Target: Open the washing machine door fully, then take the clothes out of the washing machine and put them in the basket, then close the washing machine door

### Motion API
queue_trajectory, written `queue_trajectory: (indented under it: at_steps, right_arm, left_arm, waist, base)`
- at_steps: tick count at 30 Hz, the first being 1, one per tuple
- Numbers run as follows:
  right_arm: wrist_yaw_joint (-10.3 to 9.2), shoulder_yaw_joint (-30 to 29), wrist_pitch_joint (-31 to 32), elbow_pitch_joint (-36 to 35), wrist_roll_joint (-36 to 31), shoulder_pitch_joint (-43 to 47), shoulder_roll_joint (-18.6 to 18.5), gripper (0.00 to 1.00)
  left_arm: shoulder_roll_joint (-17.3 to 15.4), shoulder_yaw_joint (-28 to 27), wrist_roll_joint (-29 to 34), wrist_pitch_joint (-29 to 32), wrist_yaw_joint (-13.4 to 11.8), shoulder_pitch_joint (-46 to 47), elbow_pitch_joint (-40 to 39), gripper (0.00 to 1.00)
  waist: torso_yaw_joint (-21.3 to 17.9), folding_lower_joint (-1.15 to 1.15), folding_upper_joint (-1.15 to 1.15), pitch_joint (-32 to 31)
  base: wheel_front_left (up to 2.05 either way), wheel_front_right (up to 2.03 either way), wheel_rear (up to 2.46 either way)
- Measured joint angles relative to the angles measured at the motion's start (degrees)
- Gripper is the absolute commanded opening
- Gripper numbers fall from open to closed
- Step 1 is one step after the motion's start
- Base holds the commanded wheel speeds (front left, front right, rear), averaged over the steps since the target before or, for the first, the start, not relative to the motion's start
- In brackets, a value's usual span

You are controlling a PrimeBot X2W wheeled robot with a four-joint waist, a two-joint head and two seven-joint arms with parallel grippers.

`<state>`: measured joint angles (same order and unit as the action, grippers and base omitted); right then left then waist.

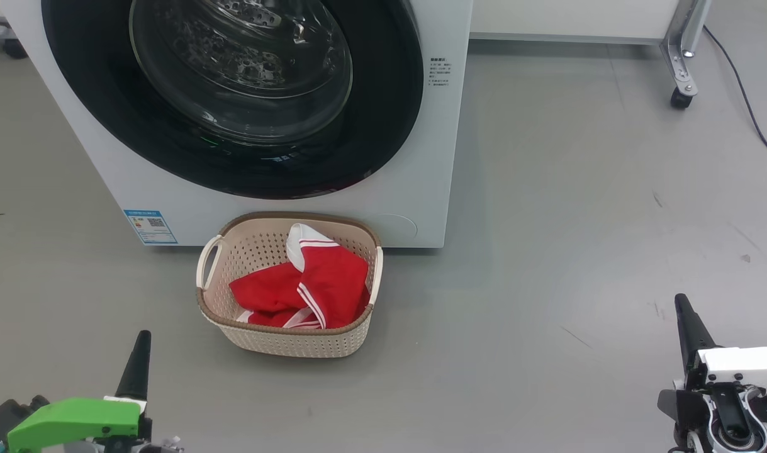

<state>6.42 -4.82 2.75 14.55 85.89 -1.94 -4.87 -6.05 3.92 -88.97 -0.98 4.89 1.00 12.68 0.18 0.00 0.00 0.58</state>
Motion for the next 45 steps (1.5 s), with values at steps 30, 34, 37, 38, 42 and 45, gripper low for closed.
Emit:
queue_trajectory:
  at_steps: [30, 34, 37, 38, 42, 45]
  right_arm:
    - [0.54, -1.03, 2.0, 1.43, 7.31, -1.32, 1.38, 0.0]
    - [0.54, -1.05, 2.0, 1.49, 7.31, -1.33, 1.38, 0.0]
    - [0.54, -1.08, 2.0, 1.52, 7.31, -1.33, 1.38, 0.0]
    - [0.54, -1.08, 2.0, 1.52, 7.31, -1.33, 1.38, 0.0]
    - [0.54, -1.1, 2.01, 1.53, 7.31, -1.34, 1.4, 0.0]
    - [0.54, -1.11, 2.01, 1.54, 7.31, -1.34, 1.4, 0.0]
  left_arm:
    - [-0.3, -1.69, -8.84, 1.75, 1.53, 1.33, 1.79, 0.0]
    - [-0.3, -1.7, -8.84, 1.93, 1.54, 1.35, 1.9, 0.0]
    - [-0.3, -1.7, -8.84, 1.93, 1.55, 1.35, 2.0, 0.0]
    - [-0.3, -1.71, -8.84, 1.93, 1.55, 1.36, 2.02, 0.0]
    - [-0.3, -1.72, -8.83, 1.93, 1.56, 1.36, 2.15, 0.0]
    - [-0.3, -1.75, -8.83, 1.94, 1.96, 1.37, 2.24, 0.0]
  waist:
    - [-0.2, 0.0, 0.0, -0.41]
    - [-0.2, 0.0, 0.0, -0.41]
    - [-0.2, 0.0, 0.0, -0.41]
    - [-0.19, 0.0, 0.0, -0.41]
    - [-0.19, 0.0, 0.0, -0.42]
    - [-0.19, 0.0, 0.0, -0.42]
  base:
    - [0.0, 0.0, 0.0]
    - [0.0, 0.0, 0.0]
    - [0.0, 0.0, 0.0]
    - [0.0, 0.0, 0.0]
    - [0.0, 0.0, 0.0]
    - [0.0, 0.0, 0.0]
